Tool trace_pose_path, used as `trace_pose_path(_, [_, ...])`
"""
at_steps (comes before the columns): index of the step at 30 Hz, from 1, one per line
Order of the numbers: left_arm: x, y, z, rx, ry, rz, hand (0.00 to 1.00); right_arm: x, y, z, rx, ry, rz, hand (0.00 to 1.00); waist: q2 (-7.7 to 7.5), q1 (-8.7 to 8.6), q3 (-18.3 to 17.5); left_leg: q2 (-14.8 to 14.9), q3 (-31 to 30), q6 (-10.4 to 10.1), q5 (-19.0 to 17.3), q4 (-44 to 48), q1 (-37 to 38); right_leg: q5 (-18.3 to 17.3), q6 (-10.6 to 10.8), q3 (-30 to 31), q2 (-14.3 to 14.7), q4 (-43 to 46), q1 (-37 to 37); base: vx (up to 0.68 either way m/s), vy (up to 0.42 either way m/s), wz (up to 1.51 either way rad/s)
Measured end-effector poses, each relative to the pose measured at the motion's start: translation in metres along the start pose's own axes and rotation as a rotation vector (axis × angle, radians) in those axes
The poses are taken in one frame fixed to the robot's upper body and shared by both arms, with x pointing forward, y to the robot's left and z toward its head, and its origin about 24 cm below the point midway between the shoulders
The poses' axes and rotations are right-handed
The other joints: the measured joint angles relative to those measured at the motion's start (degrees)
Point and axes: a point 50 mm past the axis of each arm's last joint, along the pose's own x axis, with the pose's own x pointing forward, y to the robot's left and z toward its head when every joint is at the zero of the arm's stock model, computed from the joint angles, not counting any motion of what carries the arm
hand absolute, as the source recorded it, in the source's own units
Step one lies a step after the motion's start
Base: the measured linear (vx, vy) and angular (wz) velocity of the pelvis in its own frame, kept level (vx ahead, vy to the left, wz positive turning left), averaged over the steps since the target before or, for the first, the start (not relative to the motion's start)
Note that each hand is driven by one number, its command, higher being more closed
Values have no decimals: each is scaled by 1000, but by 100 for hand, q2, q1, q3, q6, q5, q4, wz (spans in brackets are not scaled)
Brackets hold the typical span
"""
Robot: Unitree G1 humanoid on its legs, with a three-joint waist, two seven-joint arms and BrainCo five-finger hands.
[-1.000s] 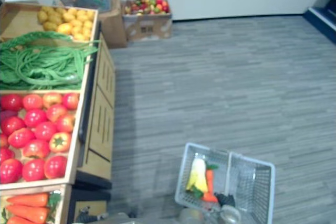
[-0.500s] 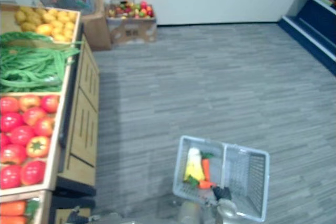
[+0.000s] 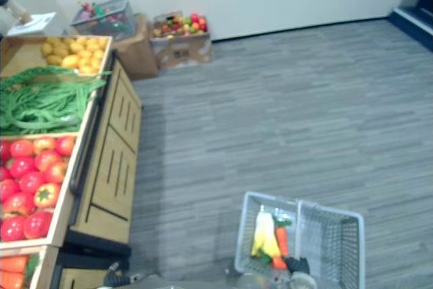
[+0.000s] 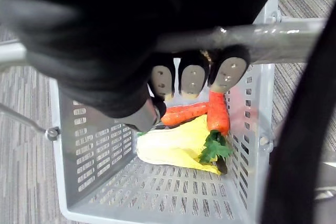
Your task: Pick vegetable in the basket
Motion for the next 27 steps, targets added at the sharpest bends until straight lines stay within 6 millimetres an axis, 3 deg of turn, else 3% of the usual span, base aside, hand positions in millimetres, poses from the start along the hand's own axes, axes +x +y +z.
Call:
trace_pose_path(6, [1, 5, -3, 10, 9, -3, 0, -2, 3, -6, 0, 16, 6, 100, -91, -6, -44, -442, -16, 52, -34, -989, 286, 306, 210, -202, -255, -329, 105, -45, 144, 25])
trace_pose_path(9, [1, 6, -4, 8, 12, 0, 0, -4, 4, -11, 34, 30, 13, 100, -103, -11, -55, -465, -30, 70, -410, -1072, 324, 370, 310, -303, -287, -348, 163, -107, 127, 21])
trace_pose_path(16, [-4, 2, -18, -129, 71, -4, 0, -8, 7, -23, 101, 67, 6, 100, -240, -5, -160, -684, 138, 110, -559, -1133, 412, 467, 403, -24, -459, -468, 113, -77, 66, -12])
trace_pose_path(20, [-7, -5, -24, -271, 113, -26, 0, -12, 2, -37, 229, 122, -33, 100, -156, -14, -279, -698, 157, 104, -549, -1151, 467, 580, 442, -8, -432, -661, 192, 58, 24, -6])
trace_pose_path(27, [-9, -10, -30, -354, 143, -119, 0, -15, 4, -46, 251, 160, -34, 100, -106, -40, -316, -688, 169, 94, -557, -1206, 685, 682, 431, 77, -359, -879, 411, 86, 15, -9])
